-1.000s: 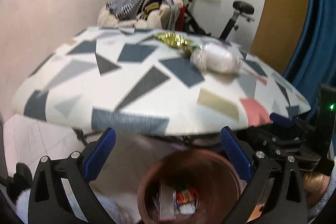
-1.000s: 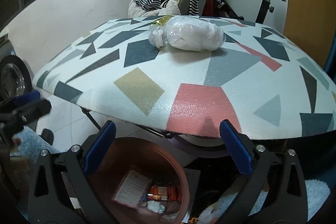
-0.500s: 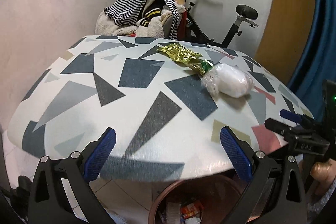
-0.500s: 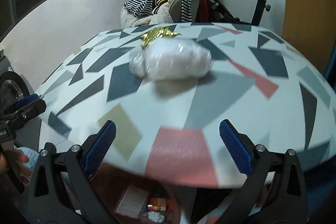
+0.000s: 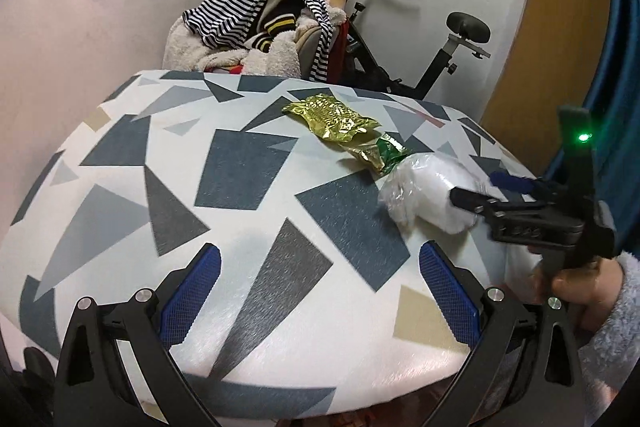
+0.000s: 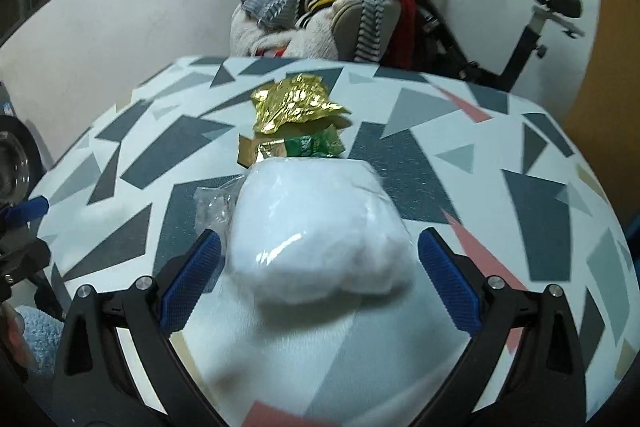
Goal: Collect trash
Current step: 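Move both grippers back over the table toward the clear tissue bag, then grasp the clear bag of white tissue with the right gripper while the left gripper approaches it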
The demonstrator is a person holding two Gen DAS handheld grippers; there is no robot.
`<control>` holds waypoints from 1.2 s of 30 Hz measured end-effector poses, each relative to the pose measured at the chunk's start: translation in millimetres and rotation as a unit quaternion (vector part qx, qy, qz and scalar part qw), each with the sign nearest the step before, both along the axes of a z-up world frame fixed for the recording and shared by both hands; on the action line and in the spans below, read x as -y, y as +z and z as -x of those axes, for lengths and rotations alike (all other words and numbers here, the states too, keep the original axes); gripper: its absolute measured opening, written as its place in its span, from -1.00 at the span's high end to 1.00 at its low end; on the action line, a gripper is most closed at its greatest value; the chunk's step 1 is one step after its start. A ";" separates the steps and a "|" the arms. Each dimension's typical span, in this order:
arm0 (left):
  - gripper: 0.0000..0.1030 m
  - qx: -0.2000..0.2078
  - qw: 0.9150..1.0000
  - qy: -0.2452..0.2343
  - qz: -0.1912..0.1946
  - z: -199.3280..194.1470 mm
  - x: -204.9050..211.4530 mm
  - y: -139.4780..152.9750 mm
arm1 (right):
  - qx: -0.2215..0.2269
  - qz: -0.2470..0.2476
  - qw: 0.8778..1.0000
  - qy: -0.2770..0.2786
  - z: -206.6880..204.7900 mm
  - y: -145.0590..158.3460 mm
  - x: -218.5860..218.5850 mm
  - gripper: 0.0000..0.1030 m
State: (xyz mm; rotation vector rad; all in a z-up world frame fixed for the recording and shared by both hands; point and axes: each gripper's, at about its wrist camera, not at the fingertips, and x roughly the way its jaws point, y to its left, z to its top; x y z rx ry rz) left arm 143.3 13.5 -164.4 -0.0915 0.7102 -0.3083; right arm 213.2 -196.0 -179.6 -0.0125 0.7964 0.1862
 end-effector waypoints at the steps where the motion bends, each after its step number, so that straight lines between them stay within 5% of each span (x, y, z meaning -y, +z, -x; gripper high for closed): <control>1: -0.85 -0.007 1.000 -0.002 0.006 -4.5 1.7 -1.1 | -0.005 -0.002 1.000 0.000 -3.1 -0.6 -0.3 -0.89; 7: -0.56 -0.035 0.999 -0.022 0.019 -24.0 14.1 -7.5 | -0.037 -0.025 0.999 -0.006 -22.2 -8.3 -0.1 -0.88; 13: -0.23 -0.078 0.994 -0.050 0.062 -46.8 34.8 -18.1 | -0.028 -0.030 0.999 0.018 -15.0 -12.7 7.2 -0.32; 21: 0.22 -0.133 0.978 -0.060 0.150 -70.4 63.1 -31.6 | -0.027 -0.083 0.996 0.007 -1.5 -13.8 16.1 -0.18; 36: 0.20 -0.128 0.980 -0.080 0.129 -63.0 82.9 -30.9 | -0.032 -0.135 0.990 -0.011 4.7 -15.2 30.0 -0.18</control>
